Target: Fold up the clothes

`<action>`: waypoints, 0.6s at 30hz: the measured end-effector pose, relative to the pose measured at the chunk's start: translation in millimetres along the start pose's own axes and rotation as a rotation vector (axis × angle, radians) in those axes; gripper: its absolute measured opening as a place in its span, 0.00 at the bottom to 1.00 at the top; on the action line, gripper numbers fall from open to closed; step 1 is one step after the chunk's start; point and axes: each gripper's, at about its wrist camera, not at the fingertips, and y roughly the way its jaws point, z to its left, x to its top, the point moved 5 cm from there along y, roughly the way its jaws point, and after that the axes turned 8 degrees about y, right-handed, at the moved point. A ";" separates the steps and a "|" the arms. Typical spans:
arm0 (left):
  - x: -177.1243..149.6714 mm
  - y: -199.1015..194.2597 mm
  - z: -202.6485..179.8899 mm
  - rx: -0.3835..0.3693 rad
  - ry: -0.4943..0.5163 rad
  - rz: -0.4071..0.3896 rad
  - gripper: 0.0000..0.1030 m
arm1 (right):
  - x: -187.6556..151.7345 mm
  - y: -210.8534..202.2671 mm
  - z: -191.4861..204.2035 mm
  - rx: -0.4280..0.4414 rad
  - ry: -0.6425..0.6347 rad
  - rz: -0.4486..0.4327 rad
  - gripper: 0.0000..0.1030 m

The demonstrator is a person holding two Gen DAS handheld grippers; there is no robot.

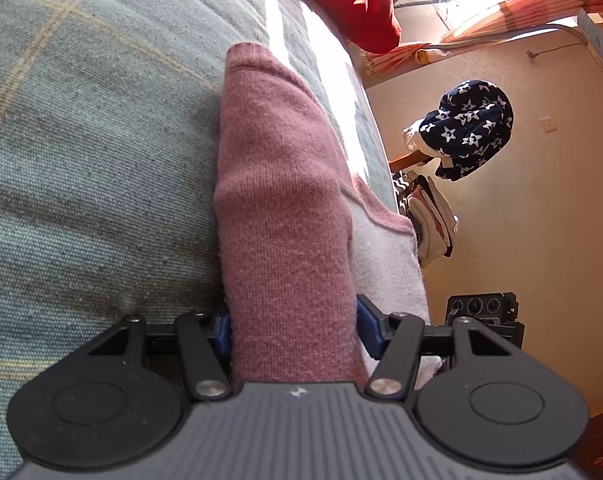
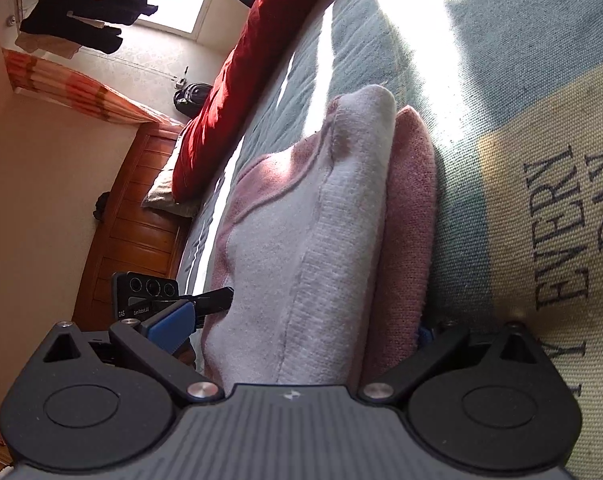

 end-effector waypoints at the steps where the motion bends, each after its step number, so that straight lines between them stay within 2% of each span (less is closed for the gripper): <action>1: 0.3 -1.5 -2.5 -0.002 -0.002 0.005 0.56 | -0.1 -1.5 1.1 0.007 0.003 -0.005 1.00; 5: -0.5 -0.3 -0.5 -0.001 -0.017 0.014 0.58 | 3.0 -2.2 0.0 0.015 0.023 -0.005 1.00; 7: -0.4 -0.6 -1.2 -0.014 -0.033 0.004 0.63 | 3.8 -1.9 0.9 0.017 0.029 -0.007 1.00; 11: 1.1 -4.5 -8.3 -0.036 -0.038 -0.019 0.64 | 2.7 -8.7 13.6 0.067 0.037 -0.008 1.00; 18: -1.7 -10.1 -16.5 0.005 0.001 -0.010 0.64 | -2.2 -7.6 34.4 0.006 -0.011 0.009 1.00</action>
